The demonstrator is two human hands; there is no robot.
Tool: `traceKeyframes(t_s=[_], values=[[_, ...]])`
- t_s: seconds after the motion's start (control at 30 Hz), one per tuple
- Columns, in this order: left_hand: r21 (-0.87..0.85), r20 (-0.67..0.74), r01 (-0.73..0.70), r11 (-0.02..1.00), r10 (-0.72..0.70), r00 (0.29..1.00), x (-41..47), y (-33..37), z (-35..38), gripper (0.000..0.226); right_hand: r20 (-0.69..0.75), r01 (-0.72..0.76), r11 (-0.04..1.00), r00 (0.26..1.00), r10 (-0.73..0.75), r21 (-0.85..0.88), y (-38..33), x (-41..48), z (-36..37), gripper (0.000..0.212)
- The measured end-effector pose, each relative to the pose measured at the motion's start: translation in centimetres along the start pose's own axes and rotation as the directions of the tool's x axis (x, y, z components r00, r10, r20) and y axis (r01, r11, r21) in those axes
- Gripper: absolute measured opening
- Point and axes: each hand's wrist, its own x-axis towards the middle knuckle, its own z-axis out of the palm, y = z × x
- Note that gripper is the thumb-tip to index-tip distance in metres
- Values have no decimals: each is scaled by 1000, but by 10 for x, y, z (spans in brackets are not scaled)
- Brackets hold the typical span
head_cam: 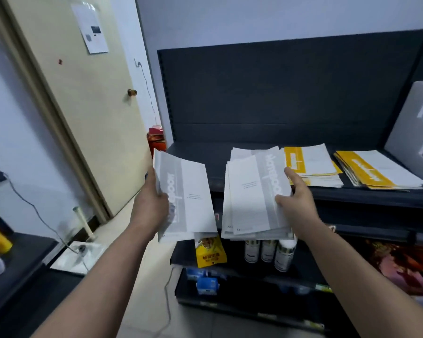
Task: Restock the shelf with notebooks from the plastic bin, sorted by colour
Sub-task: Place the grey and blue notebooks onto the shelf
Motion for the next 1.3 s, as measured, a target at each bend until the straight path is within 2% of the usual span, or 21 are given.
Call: traceKeyframes(t_s=[0.23, 0.33, 0.57, 0.73, 0.8, 0.87, 0.97, 1.03, 1.1, 1.17, 1.23, 1.3], values=[[103, -84, 8, 995, 1, 996, 87, -3, 5, 72, 17, 41, 999, 999, -41, 36, -7, 95, 63, 72], [143, -125, 25, 989, -7, 992, 127, 0, 5, 72, 9, 8, 998, 1000, -9, 68, -13, 139, 90, 71], [185, -220, 81, 979, -39, 975, 208, -7, -7, 71, 100, -108, 993, 990, 103, 46, -17, 223, 168, 75], [119, -159, 84, 989, -64, 985, 247, -21, -6, 69, 148, -146, 983, 976, 162, -115, 5, 243, 213, 68], [91, -105, 64, 994, -54, 993, 266, -26, -6, 66, 168, -138, 963, 969, 179, -231, 13, 244, 222, 59], [42, -46, 53, 998, -51, 998, 286, -32, -7, 66, 174, -105, 913, 967, 186, -394, 18, 242, 228, 45], [-46, 11, 46, 998, -45, 999, 314, -28, -3, 70, 170, -44, 754, 964, 204, -656, 19, 245, 239, 39], [-121, 58, 41, 992, -34, 998, 326, -22, 4, 67, 202, 35, 652, 962, 183, -758, 15, 244, 243, 30], [-191, 132, 34, 981, -8, 991, 333, -14, 17, 61, 254, 155, 584, 963, 91, -797, 7, 241, 239, 17], [-243, 200, 15, 970, 35, 979, 335, -4, 34, 51, 270, 239, 520, 963, -17, -820, -6, 236, 223, 22], [-274, 269, 17, 962, 60, 961, 332, 9, 56, 42, 205, 202, 414, 978, -37, -888, -17, 231, 196, 33], [-275, 339, 2, 961, 96, 936, 326, 22, 82, 36, 141, 143, 253, 990, -27, -957, -22, 225, 163, 34]])
